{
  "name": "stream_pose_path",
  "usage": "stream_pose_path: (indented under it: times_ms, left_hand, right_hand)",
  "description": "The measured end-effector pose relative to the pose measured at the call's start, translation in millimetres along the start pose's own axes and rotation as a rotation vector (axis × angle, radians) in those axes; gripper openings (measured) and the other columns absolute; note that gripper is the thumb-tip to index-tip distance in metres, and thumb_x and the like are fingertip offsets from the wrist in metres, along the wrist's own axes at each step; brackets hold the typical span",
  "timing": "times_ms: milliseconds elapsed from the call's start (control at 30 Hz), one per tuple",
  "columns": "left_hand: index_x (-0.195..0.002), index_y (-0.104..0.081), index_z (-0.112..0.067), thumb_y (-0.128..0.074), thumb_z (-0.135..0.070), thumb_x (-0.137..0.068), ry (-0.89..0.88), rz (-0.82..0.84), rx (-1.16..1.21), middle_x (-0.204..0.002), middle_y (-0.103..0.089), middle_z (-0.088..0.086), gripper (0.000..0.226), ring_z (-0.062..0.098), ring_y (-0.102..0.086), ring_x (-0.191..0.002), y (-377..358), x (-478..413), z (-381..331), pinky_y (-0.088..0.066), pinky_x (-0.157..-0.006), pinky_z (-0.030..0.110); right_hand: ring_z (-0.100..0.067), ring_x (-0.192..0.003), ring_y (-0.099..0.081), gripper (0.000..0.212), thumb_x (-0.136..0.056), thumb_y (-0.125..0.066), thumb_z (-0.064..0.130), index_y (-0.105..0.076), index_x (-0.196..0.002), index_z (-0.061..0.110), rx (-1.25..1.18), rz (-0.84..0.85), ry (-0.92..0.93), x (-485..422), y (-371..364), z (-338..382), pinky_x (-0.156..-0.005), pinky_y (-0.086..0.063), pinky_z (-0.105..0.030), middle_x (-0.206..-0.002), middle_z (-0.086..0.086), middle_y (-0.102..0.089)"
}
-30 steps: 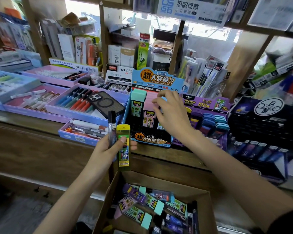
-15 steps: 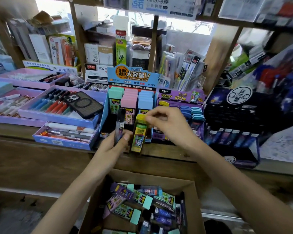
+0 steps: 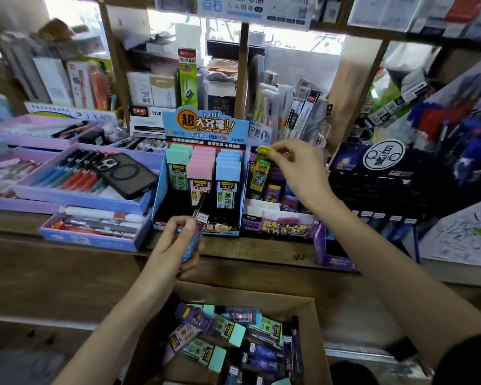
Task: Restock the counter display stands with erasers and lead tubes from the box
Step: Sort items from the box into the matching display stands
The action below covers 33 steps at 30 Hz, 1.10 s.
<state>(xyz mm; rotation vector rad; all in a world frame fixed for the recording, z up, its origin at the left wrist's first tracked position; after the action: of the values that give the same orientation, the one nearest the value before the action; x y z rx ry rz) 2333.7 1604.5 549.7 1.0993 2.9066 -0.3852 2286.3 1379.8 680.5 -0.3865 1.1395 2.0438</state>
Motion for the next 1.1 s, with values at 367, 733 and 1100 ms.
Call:
stream_pose_path:
  times_ms: [367,733,1100]
  left_hand:
    - [-0.090,-0.052,-0.012,-0.044,-0.038,-0.089,-0.045,-0.007,-0.115,-0.072,-0.065,0.003,0.028,0.011,-0.050,-0.052,-7,1,-4,-0.043,-0.046,0.021]
    - [-0.089,-0.054,-0.013,-0.040,-0.028,-0.098,-0.086,0.016,-0.133,-0.077,-0.068,-0.001,0.022,0.008,-0.056,-0.059,-43,-5,-4,-0.046,-0.050,0.021]
    - [-0.096,-0.057,-0.022,-0.046,-0.034,-0.092,-0.186,0.188,-0.337,-0.086,-0.060,-0.008,0.018,-0.004,-0.056,-0.080,-130,-16,5,-0.041,-0.069,0.007]
  right_hand:
    - [-0.026,-0.102,-0.048,0.023,-0.090,-0.061,0.023,-0.069,-0.106,0.010,0.364,0.112,0.181,-5,-33,-5,-0.086,-0.036,-0.033,-0.102,-0.008,-0.059]
    - [-0.006,-0.086,-0.051,0.018,-0.095,-0.052,0.027,-0.066,-0.095,0.015,-0.074,0.187,-0.013,41,-22,6,-0.076,-0.039,-0.022,-0.086,0.006,-0.057]
    - [-0.002,-0.069,-0.062,0.011,-0.089,-0.060,0.009,-0.066,-0.085,0.018,-0.572,0.179,-0.279,96,50,-26,-0.065,-0.051,-0.019,-0.078,0.003,-0.067]
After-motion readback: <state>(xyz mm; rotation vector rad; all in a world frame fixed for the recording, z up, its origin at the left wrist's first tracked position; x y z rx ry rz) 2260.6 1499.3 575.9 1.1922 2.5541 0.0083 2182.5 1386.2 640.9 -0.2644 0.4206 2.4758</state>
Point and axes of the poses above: each hand's wrist, its own x-axis away from the middle knuckle, its own y-axis out of the back of the hand, z = x × y, the point moved 8 cm from there along -x, towards the middle knuckle
